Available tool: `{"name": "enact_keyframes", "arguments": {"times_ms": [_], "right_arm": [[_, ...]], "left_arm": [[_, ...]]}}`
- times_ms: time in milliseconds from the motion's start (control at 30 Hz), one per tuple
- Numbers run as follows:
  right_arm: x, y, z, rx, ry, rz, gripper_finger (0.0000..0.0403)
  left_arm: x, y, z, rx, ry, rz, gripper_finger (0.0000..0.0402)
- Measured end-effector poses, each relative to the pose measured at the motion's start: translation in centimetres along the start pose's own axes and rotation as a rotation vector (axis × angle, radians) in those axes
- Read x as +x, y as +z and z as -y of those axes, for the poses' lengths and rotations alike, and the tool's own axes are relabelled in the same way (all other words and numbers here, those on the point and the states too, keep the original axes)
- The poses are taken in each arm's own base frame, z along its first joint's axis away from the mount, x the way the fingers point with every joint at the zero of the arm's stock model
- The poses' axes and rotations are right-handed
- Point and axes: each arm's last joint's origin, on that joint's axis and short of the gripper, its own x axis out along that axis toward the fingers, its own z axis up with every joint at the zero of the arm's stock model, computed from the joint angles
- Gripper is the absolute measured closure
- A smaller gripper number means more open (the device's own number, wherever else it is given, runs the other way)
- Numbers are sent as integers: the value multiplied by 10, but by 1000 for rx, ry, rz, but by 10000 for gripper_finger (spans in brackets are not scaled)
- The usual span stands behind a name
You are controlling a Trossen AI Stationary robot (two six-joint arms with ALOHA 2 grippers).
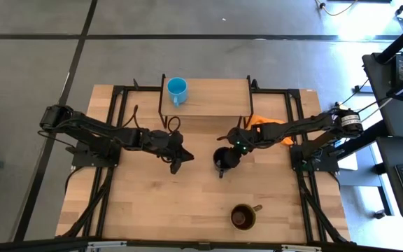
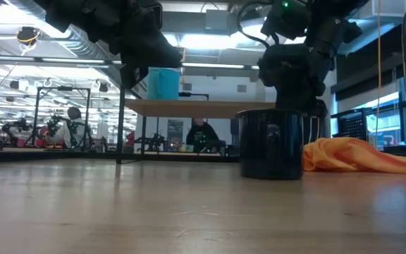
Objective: Stack small to large cups/mugs on shelf
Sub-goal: Put the black mug on the shelf
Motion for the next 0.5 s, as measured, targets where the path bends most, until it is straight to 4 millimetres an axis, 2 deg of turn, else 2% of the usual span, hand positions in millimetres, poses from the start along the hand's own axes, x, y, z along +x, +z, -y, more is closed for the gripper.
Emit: {"name": "enact_keyframes", "arguments": {"times_ms": [267, 500], "right_arm": [[-2, 3, -3, -76, 10, 22, 375], [-2, 7, -3, -98, 30, 42, 371]], "left_arm": [[0, 0, 0, -3, 4, 2, 360], [0, 0, 0, -19, 15, 10, 360]]}}
